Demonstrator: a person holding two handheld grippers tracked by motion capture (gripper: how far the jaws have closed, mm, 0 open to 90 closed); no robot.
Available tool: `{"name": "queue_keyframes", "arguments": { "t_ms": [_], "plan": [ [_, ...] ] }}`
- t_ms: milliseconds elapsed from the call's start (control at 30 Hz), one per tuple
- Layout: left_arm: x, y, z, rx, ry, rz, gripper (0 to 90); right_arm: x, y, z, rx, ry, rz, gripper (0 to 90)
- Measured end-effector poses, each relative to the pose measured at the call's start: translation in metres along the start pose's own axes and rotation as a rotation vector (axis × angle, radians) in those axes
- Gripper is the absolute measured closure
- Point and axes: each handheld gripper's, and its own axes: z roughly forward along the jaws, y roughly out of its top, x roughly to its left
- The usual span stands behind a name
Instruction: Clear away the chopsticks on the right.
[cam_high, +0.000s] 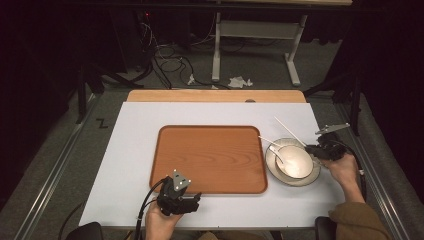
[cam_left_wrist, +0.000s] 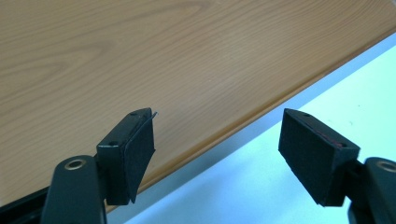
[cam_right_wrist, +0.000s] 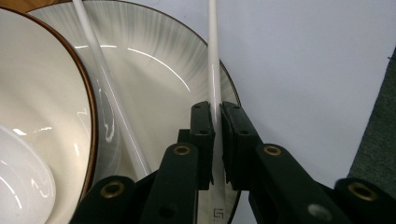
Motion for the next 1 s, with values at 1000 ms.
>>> {"name": "queue_keyframes", "arguments": {
  "t_ms": [1000],
  "plan": [
    [-0.013, 0.024, 0.024, 0.030, -0.127, 0.128, 26.7, 0.031, -0.046, -0.080, -0.260, -0.003, 0.121, 85.3]
  ]
}}
